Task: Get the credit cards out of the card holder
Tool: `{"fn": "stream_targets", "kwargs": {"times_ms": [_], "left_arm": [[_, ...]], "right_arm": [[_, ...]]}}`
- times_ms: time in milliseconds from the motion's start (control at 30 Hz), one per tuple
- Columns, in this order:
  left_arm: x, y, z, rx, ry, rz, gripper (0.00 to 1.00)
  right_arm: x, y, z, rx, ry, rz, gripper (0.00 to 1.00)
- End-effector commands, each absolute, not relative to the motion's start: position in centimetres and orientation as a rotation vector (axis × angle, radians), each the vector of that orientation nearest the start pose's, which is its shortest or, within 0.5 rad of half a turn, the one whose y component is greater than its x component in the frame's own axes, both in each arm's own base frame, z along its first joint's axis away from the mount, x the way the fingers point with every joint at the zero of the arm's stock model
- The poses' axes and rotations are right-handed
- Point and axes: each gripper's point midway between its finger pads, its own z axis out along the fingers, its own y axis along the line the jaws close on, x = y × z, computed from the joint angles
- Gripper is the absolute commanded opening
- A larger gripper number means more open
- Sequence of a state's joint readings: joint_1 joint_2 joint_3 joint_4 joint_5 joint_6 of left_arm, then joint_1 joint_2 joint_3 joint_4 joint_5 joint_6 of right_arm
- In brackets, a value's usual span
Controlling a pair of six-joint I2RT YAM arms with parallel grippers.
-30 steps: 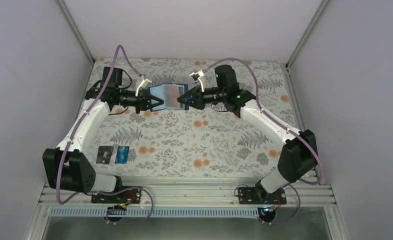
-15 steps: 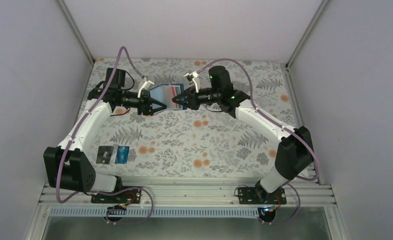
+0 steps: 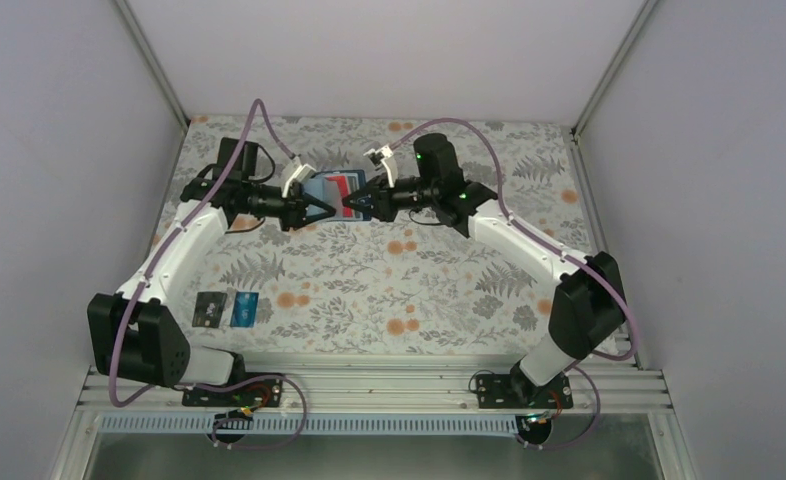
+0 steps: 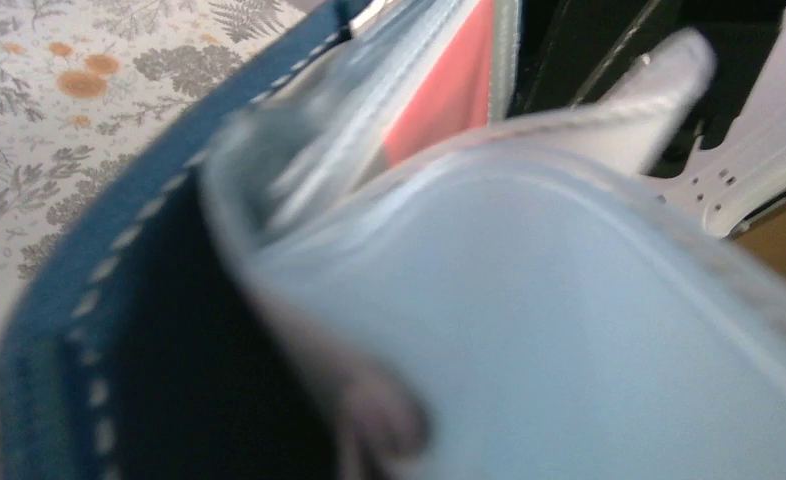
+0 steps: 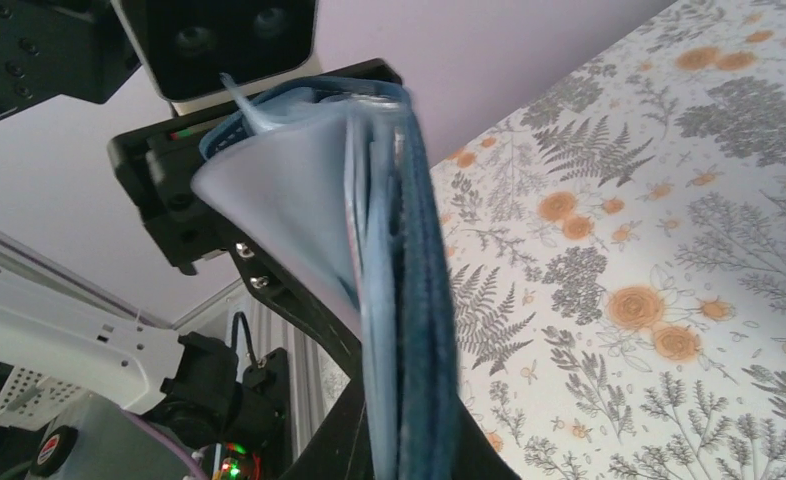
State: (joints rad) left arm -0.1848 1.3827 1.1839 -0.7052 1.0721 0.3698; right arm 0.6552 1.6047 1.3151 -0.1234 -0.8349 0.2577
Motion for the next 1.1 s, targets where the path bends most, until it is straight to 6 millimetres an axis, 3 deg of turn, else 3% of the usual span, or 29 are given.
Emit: {"fn": "stream_targets", "kwargs": {"times_ms": [0,200,367,500,600,667,733,800,967,1067], "left_arm": [[29.2,-21.0,26.1,1.037,1.903,-1.13,0.03],[28.9,-21.0,26.3,1.049,1.895,-1.139,0.02],[28.0,-21.3,26.8,1.077,1.856,-1.188,0.02],[27.4,-21.4,27.3,1.102,1.822,-1.209,0.02],[28.9,-20.8,26.8,1.063,1.886,-1.099,0.1],[32.1,-18.7,26.1,0.926,2.002,-0.88,0.19],[35.6,-15.2,25.1,0.753,2.105,-0.613,0.22],[37.7,-11.9,24.5,0.622,2.161,-0.444,0.25],[39.6,-5.6,25.2,0.358,2.197,-0.433,0.31],[39.7,-4.4,26.4,0.341,2.174,-0.413,0.33]], "right_arm": [[25.5,38.5,33.5,-1.104,1.673,1.47,0.04],[26.4,37.0,33.7,-1.06,1.689,1.379,0.21],[28.1,36.0,32.5,-0.983,1.761,1.342,0.23],[28.2,36.3,31.8,-0.991,1.777,1.367,0.05],[29.0,36.0,31.2,-0.952,1.824,1.338,0.04],[29.7,35.5,30.7,-0.91,1.867,1.311,0.04],[30.1,35.3,30.3,-0.887,1.899,1.281,0.04],[30.1,35.1,30.0,-0.875,1.923,1.264,0.04],[32.0,33.5,28.7,-0.749,2.043,1.094,0.04],[33.7,32.4,27.5,-0.621,2.133,0.974,0.04]]}}
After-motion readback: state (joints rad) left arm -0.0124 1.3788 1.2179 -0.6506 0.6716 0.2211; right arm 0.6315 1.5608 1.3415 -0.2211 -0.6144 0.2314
